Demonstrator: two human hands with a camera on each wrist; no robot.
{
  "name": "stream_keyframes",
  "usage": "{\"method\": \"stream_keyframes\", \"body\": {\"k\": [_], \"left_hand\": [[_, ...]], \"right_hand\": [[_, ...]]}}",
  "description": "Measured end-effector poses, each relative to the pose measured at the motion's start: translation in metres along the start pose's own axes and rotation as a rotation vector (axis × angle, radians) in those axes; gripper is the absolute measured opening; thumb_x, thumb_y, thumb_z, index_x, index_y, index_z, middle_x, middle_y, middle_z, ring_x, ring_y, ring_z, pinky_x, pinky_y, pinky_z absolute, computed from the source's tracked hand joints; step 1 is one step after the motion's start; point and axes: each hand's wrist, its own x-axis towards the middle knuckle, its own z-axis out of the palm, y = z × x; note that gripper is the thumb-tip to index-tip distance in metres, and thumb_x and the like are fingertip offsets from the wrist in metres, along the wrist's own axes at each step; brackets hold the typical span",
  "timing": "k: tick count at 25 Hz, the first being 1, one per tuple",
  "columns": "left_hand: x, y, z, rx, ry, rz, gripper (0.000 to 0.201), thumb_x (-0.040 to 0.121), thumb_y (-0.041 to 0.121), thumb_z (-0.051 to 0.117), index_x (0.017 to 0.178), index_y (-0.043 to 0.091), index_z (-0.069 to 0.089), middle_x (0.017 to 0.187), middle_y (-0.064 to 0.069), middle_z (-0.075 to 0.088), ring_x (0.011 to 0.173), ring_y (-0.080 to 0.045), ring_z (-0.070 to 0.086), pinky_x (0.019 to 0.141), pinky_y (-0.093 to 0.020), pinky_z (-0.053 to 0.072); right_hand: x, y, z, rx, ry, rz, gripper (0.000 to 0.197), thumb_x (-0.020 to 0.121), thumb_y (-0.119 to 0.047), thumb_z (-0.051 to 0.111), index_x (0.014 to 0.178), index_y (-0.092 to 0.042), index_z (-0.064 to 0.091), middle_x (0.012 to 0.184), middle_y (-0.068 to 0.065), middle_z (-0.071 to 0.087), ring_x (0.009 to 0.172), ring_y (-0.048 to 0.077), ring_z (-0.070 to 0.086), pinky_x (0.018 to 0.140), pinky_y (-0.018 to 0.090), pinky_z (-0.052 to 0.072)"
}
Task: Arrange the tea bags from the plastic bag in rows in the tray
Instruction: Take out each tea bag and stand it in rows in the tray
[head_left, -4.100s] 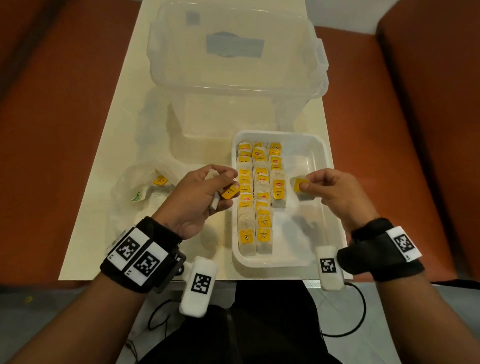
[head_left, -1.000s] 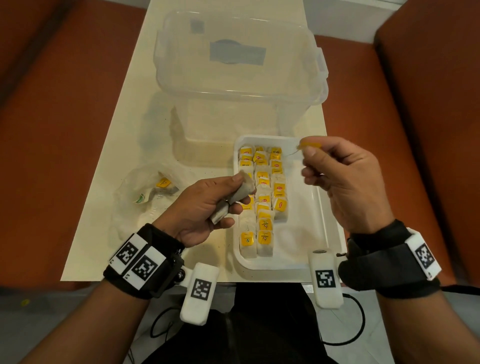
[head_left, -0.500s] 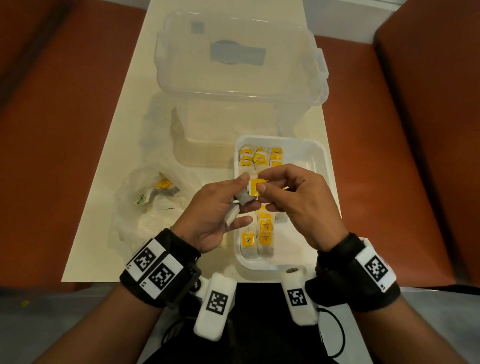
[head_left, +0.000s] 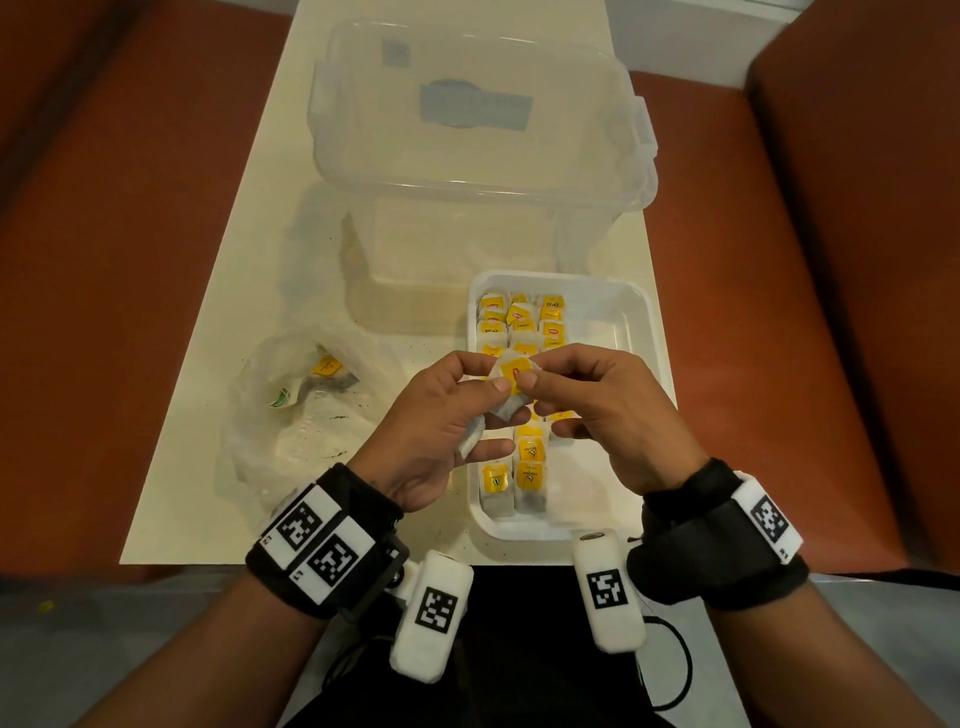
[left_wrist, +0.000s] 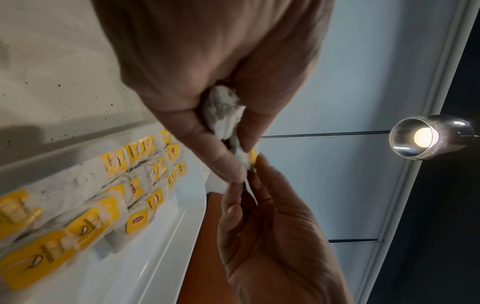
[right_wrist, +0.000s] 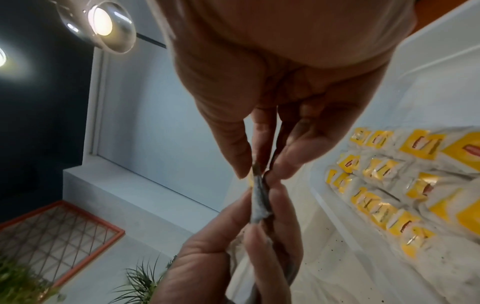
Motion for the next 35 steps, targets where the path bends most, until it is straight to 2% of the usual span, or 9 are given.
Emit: {"method": "stream_keyframes", "body": {"k": [4, 7, 9, 11, 14, 17, 23, 29, 35], "left_hand": [[0.002, -0.001, -0.002, -0.015, -0.007, -0.059, 0.017, 0.094, 0.025, 0.065, 0.110, 0.019, 0.062, 0.098, -0.007, 0.077, 0.090, -0.019, 0.075, 0.058, -0.026, 0.056], [0.005, -0.003, -0.012, -0.071, 0.063, -0.098, 0.013, 0.092, 0.024, 0.067, 0.102, 0.017, 0.065, 0.094, -0.008, 0.074, 0.084, -0.018, 0.071, 0.062, -0.028, 0.059], [0.008, -0.004, -0.019, -0.118, 0.096, -0.105, 0.006, 0.093, 0.013, 0.066, 0.098, 0.015, 0.064, 0.089, -0.007, 0.068, 0.079, -0.018, 0.066, 0.067, -0.029, 0.060], [0.009, -0.005, -0.025, -0.163, 0.114, -0.109, 0.013, 0.091, 0.000, 0.061, 0.095, 0.013, 0.062, 0.086, -0.007, 0.060, 0.078, -0.018, 0.061, 0.068, -0.030, 0.060], [0.009, -0.005, -0.028, -0.219, 0.098, -0.120, 0.019, 0.088, -0.008, 0.051, 0.091, 0.010, 0.056, 0.086, -0.008, 0.050, 0.085, -0.022, 0.058, 0.069, -0.032, 0.061], [0.005, -0.003, -0.025, -0.281, 0.046, -0.138, 0.025, 0.085, -0.014, 0.042, 0.085, 0.009, 0.048, 0.084, -0.008, 0.045, 0.095, -0.027, 0.057, 0.080, -0.038, 0.061], [0.007, -0.005, -0.021, -0.275, 0.047, -0.138, 0.036, 0.082, -0.023, 0.032, 0.094, 0.008, 0.046, 0.092, -0.013, 0.044, 0.109, -0.033, 0.057, 0.083, -0.039, 0.061], [0.010, -0.007, -0.021, -0.249, 0.037, -0.161, 0.037, 0.087, -0.023, 0.038, 0.103, 0.007, 0.053, 0.084, -0.010, 0.048, 0.110, -0.034, 0.065, 0.093, -0.043, 0.056], [0.009, -0.005, -0.017, -0.300, -0.014, -0.167, 0.029, 0.093, -0.014, 0.043, 0.109, 0.007, 0.055, 0.093, -0.016, 0.061, 0.102, -0.037, 0.072, 0.083, -0.040, 0.061]], "right_hand": [[0.009, 0.002, -0.011, -0.069, 0.060, -0.079, 0.005, 0.089, -0.020, 0.074, 0.091, -0.016, 0.074, 0.080, 0.000, 0.075, 0.075, 0.011, 0.069, 0.065, 0.026, 0.054], [0.018, 0.001, -0.033, -0.191, 0.102, -0.118, 0.008, 0.089, -0.023, 0.074, 0.093, -0.016, 0.073, 0.078, 0.003, 0.076, 0.070, 0.014, 0.070, 0.062, 0.026, 0.052], [0.024, 0.005, -0.046, -0.499, 0.028, -0.124, 0.010, 0.089, -0.032, 0.074, 0.089, -0.022, 0.073, 0.077, -0.001, 0.075, 0.070, 0.010, 0.068, 0.060, 0.025, 0.051], [0.030, 0.012, -0.049, -0.810, -0.118, -0.041, 0.008, 0.087, -0.035, 0.075, 0.084, -0.028, 0.074, 0.074, -0.007, 0.073, 0.070, 0.008, 0.066, 0.060, 0.022, 0.047], [0.041, 0.030, -0.042, -0.999, -0.264, 0.108, 0.006, 0.085, -0.031, 0.077, 0.083, -0.028, 0.072, 0.072, -0.007, 0.072, 0.070, 0.008, 0.066, 0.066, 0.025, 0.049], [0.054, 0.043, -0.037, -1.092, -0.251, 0.154, 0.009, 0.085, -0.027, 0.077, 0.085, -0.027, 0.068, 0.073, -0.006, 0.073, 0.074, 0.011, 0.069, 0.066, 0.026, 0.049], [0.067, 0.049, -0.041, -1.102, -0.190, 0.164, 0.013, 0.084, -0.023, 0.076, 0.082, -0.026, 0.063, 0.074, -0.008, 0.071, 0.072, 0.010, 0.069, 0.066, 0.026, 0.048], [0.068, 0.054, -0.045, -0.979, -0.139, 0.193, 0.008, 0.086, -0.021, 0.074, 0.087, -0.020, 0.067, 0.070, -0.006, 0.074, 0.061, 0.008, 0.064, 0.067, 0.026, 0.051], [0.070, 0.056, -0.046, -0.920, -0.093, 0.204, 0.010, 0.083, -0.019, 0.075, 0.086, -0.015, 0.066, 0.068, -0.002, 0.075, 0.060, 0.009, 0.065, 0.069, 0.028, 0.055]]}}
